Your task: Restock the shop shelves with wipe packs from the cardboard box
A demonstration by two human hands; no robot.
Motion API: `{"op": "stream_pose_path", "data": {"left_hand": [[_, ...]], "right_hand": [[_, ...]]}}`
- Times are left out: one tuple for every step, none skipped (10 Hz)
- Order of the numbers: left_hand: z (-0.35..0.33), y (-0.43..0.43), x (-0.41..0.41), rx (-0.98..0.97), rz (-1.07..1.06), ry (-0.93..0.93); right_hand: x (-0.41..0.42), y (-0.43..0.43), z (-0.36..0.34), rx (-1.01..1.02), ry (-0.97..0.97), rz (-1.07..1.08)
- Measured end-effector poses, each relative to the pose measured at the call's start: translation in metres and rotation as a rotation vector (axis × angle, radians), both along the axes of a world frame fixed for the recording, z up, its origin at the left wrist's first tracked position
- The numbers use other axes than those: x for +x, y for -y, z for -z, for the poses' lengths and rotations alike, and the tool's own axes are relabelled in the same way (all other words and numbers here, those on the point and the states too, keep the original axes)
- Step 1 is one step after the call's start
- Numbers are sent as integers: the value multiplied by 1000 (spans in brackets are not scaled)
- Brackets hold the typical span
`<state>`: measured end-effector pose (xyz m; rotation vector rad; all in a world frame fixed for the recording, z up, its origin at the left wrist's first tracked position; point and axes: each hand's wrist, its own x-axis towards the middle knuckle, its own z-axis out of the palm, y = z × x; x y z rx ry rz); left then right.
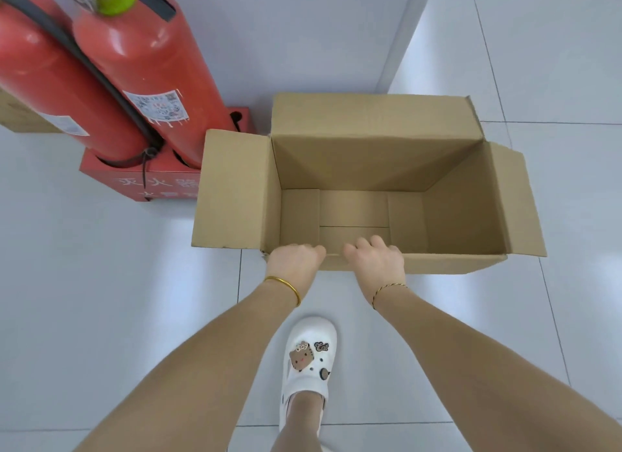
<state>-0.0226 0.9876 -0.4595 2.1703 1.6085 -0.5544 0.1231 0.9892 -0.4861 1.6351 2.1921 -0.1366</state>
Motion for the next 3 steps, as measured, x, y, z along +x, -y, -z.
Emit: {"op": "stream_pose_path", "data": {"left_hand": [[16,-6,2,31,2,31],[8,-9,1,-40,-46,87],[-21,7,0,-69,-104,103]], "right_hand": [[7,-12,6,32,94,-31],[13,-19,-8,-139,-12,25],[9,-5,-35,-204,19,68]]}}
